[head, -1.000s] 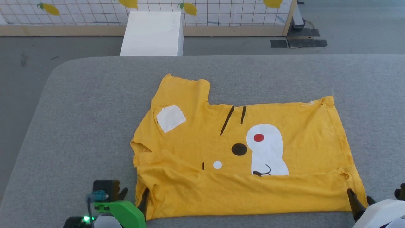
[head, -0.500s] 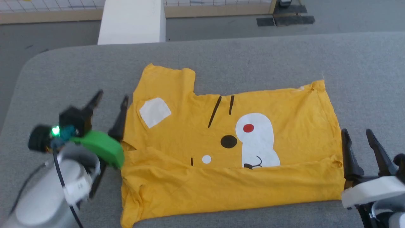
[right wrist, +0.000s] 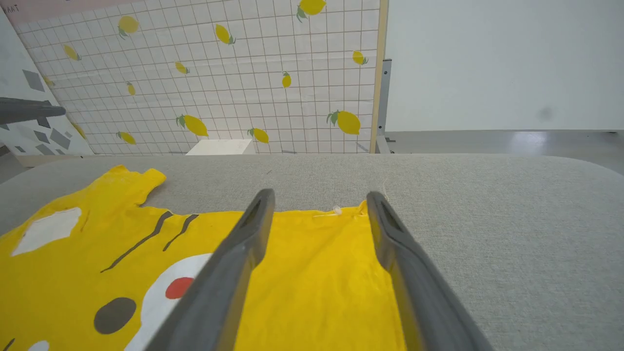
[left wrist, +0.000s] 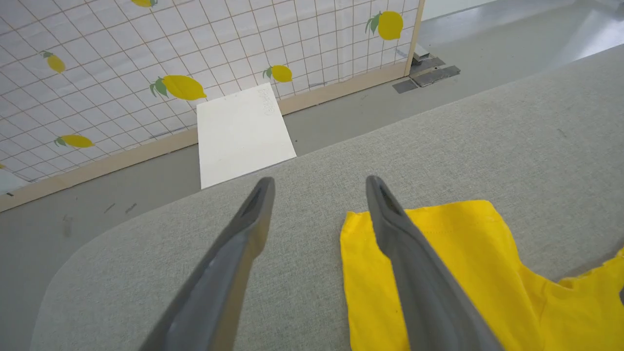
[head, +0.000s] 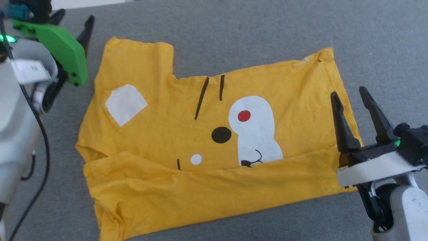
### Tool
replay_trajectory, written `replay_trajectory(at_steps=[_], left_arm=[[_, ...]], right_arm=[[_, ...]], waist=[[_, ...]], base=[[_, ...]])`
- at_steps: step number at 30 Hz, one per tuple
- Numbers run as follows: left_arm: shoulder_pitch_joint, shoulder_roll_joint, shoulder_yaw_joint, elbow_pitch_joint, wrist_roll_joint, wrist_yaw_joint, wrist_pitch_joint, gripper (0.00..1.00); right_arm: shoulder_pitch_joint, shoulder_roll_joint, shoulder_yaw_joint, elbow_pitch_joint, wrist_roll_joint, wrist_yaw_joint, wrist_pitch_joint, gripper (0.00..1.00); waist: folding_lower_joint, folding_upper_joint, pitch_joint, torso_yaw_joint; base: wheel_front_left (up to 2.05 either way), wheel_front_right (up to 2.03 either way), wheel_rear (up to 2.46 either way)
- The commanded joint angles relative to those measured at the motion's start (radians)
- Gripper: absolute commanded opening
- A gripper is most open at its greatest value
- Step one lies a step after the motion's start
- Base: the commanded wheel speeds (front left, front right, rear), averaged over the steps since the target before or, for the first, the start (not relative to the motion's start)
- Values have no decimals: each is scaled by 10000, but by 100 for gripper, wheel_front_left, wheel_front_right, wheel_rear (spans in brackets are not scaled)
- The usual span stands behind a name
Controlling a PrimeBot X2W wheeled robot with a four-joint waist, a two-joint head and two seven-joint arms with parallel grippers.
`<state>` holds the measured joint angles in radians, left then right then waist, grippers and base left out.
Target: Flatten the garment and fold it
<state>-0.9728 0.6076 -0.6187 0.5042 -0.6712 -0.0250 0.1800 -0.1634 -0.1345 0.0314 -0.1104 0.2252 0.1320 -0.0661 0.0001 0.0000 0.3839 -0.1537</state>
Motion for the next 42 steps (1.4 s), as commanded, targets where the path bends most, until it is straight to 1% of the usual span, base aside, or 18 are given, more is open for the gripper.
replay_trajectory(at_steps=[1,2,5,7,10,18,19,20,21,22,25,29,31,34,38,42], left_arm=[[-363,86,26,200,-196,-89,397,100],[-527,127,13,326,-285,-134,784,100],[-947,235,47,592,-668,-109,2113,100],[-1130,326,36,586,-828,-56,2816,100],[-1303,452,68,452,-962,133,3464,100],[-1165,732,21,270,-1157,1151,5070,100],[-1112,768,6,196,-1195,1212,5235,100],[-1055,825,-1,89,-1233,1276,5389,47],[-1014,862,12,-4,-1274,1321,5474,33],[-967,910,20,-132,-1300,1364,5535,0],[-787,955,32,-429,-1462,1423,5749,0],[-695,1011,18,-813,-1532,1460,5868,0],[-677,1014,8,-958,-1542,1480,5879,0],[-692,987,-4,-1146,-1540,1480,5834,0],[-713,898,-24,-1291,-1556,1409,5702,0],[-760,782,-82,-1333,-1542,1314,5580,0]], right_arm=[[-212,87,71,-67,-81,-13,-110,100],[-269,122,116,-68,-81,-13,-134,100],[-379,242,186,-38,-75,-13,-189,100],[-405,306,211,-4,-58,-13,-216,100],[-452,376,255,60,-24,-13,-263,100],[-787,518,488,296,22,-13,-325,100],[-852,523,504,328,22,-13,-303,100],[-953,525,525,363,3,-13,-269,100],[-1052,524,550,390,-6,-13,-229,100],[-1202,499,590,431,-27,-13,-167,100],[-1730,431,537,624,-10,-13,177,100],[-2998,344,218,1164,4,-13,1261,100],[-3797,357,-52,1684,23,-13,2101,100],[-5091,336,-119,2670,-4,-13,3733,100],[-6507,248,-319,4089,-353,-13,5805,100],[-7475,211,-576,5258,-719,-13,7125,100]], waist=[[-1,0,927,-858],[-1,0,1021,-934],[-1,0,1270,-1104],[-1,0,1393,-1166],[-1,0,1543,-1233],[-1,0,1788,-1438],[-1,0,1803,-1453],[-1,0,1821,-1467],[-1,0,1834,-1476],[-1,0,1844,-1482],[-1,0,1838,-1450],[-1,0,1845,-1356],[-1,0,1851,-1278],[-1,0,1903,-1131],[-1,0,1987,-891],[-1,0,2071,-631]], base=[[0,0,0],[0,0,0],[0,0,0],[0,0,0],[0,0,0],[0,0,0],[0,0,0],[0,0,0],[0,0,0],[0,0,0],[0,0,0],[0,0,0],[0,0,0],[0,0,0],[0,0,0],[0,0,0]])
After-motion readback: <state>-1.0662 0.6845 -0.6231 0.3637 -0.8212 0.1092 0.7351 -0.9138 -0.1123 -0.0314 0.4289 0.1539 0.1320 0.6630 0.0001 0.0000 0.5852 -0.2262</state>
